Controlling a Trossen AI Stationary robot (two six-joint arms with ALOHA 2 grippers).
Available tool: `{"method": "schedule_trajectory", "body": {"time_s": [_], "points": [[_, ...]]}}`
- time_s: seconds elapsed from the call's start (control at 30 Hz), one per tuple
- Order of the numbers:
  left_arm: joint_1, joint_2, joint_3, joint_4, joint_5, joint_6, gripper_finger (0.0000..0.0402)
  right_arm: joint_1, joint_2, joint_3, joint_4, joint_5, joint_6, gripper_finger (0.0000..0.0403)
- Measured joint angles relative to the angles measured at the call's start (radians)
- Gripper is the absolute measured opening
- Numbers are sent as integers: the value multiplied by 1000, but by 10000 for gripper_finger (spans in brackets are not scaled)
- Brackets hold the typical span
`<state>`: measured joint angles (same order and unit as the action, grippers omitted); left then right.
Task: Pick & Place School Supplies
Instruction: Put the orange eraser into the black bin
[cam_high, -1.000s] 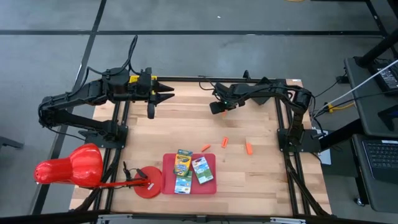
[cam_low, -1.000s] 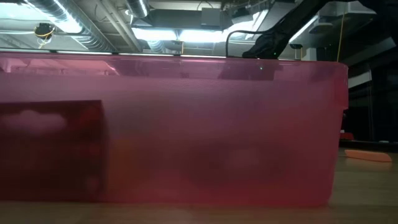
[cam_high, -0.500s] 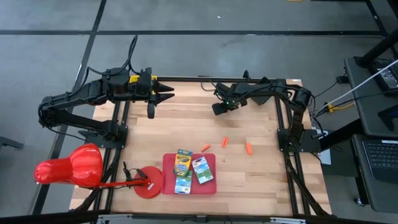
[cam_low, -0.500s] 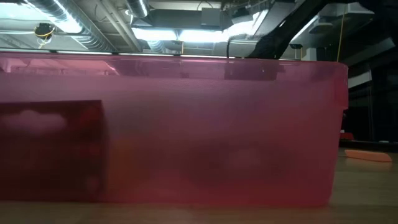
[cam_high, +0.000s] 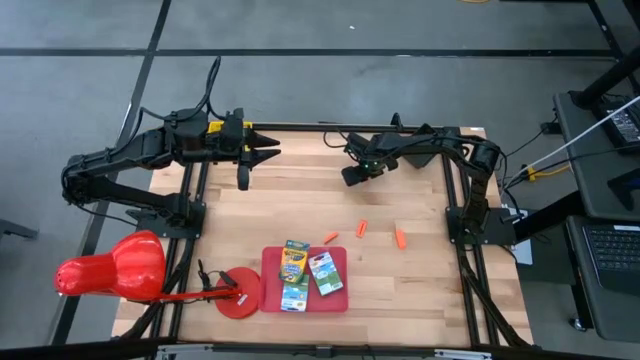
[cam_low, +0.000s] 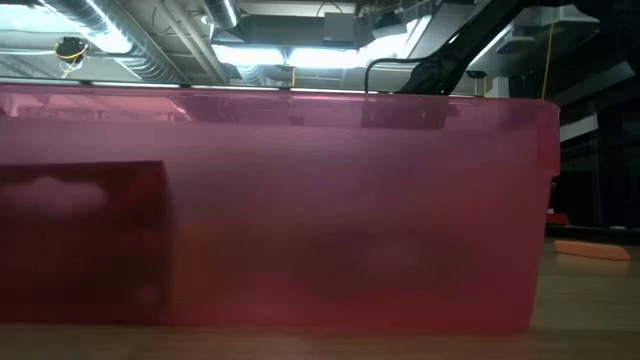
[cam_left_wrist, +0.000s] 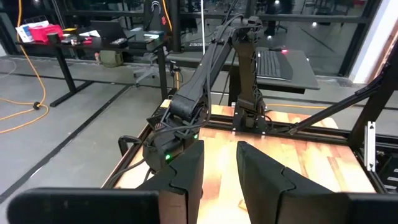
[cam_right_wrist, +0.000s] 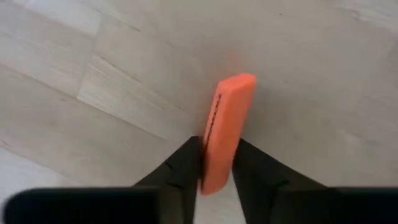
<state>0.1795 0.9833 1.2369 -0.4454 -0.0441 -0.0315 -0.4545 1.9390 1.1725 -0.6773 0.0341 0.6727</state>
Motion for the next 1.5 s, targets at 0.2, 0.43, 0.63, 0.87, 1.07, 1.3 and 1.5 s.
{"method": "schedule_trajectory", "body": {"time_s": [0.2, 0.43, 0.63, 0.87, 1.07, 1.3, 1.5], "points": [[0, 0, 0, 0, 0, 0, 92, 0, -2, 0, -3, 19, -13, 35], [0, 0, 0, 0, -7, 1, 92, -4, -86, -16, -122, 113, -34, 35], [0, 0, 0, 0, -28, -4, 92, -45, -256, -9, -301, 249, -52, 35], [-1, 9, 0, 1, -43, -34, 92, -193, -401, -26, -336, 313, -84, 35], [-28, 13, 0, 1, -36, -84, 92, -336, -404, -86, -290, 294, -170, 35], [-54, 13, 0, 1, -66, -131, 92, -462, -404, -149, -203, 218, -248, 49], [-55, 13, 0, 1, -71, -139, 92, -497, -407, -155, -201, 186, -288, 203]]}}
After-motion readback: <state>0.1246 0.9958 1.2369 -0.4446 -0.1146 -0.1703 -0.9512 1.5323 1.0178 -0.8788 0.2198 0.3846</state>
